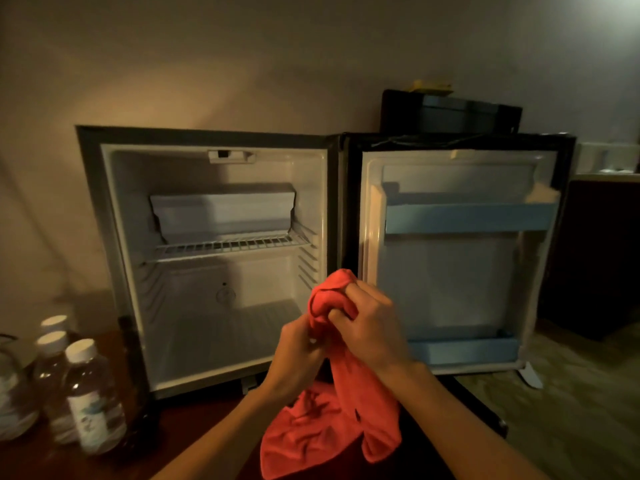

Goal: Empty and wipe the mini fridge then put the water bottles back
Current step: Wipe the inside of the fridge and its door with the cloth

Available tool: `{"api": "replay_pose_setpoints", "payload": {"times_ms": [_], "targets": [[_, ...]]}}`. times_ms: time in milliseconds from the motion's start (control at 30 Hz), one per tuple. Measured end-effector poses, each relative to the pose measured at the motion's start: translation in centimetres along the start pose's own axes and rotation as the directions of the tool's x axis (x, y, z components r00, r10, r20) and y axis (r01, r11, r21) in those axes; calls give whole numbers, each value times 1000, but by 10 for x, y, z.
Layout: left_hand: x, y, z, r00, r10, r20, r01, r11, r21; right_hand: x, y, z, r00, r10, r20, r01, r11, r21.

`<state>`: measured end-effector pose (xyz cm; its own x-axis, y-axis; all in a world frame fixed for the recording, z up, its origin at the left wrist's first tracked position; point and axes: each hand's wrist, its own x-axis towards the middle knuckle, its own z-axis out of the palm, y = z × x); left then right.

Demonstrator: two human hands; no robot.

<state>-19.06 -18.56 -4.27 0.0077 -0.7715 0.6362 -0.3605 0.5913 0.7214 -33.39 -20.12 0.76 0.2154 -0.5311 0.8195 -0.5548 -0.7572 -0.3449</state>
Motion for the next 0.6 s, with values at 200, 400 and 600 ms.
{"api": "replay_pose_setpoints", "payload": {"times_ms": [200,400,600], "targets": [[31,26,-5,986,82,-144,-92,994,-63,-8,1,-3,977,25,213,-71,975,210],[50,39,-3,991,105,-78,-109,993,-38,26,0,-29,1000,-2,-20,7,970,244],[55,41,-1,993,110,-35,-98,964,249,97,-10,-71,915,-72,-398,85,996,15]]}}
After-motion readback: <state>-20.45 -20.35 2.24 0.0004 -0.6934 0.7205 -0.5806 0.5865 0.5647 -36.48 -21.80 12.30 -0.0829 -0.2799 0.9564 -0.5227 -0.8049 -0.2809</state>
